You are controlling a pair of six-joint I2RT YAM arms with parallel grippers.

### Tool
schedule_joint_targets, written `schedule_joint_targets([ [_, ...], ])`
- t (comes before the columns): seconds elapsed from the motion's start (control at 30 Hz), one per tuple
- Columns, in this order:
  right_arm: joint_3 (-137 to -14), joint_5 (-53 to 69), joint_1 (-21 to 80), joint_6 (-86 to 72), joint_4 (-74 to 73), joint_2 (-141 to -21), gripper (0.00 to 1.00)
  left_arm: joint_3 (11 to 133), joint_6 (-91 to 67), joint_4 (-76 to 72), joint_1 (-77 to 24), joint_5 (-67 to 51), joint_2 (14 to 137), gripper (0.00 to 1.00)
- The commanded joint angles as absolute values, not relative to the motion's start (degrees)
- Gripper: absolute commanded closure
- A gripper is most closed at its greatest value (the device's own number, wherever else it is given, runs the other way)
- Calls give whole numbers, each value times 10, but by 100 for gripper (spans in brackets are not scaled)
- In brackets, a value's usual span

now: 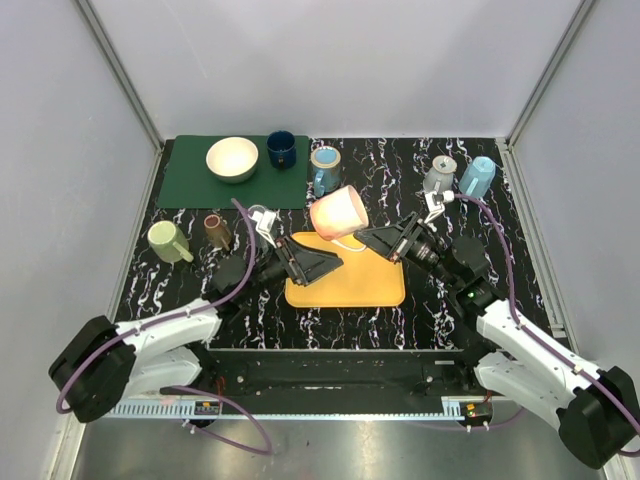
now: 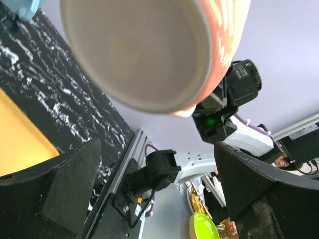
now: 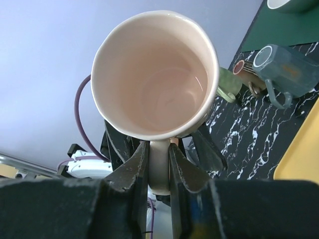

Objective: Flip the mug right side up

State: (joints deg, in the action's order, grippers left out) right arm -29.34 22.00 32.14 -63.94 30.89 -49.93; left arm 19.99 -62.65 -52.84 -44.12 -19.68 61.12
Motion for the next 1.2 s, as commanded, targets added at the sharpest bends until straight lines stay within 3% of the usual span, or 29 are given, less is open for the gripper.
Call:
schedule_joint_targets([
  [0.0,-332,235,323,-665,408,-494,100,257,-626,-648,-444,-188,651,2],
  [0.17,-328,240,323,-679,416,-490,100,307,-628,-686,-446,-205,695,11],
  [0.43,-323,250,323,-692,421,-495,100,343,-651,-745,-449,-219,757,37],
  [0.77,-314,261,323,-667,380,-485,100,359,-670,-755,-450,-206,747,47],
  [1.17,-323,260,323,-603,283,-454,100,379,-704,-768,-451,-199,736,51],
])
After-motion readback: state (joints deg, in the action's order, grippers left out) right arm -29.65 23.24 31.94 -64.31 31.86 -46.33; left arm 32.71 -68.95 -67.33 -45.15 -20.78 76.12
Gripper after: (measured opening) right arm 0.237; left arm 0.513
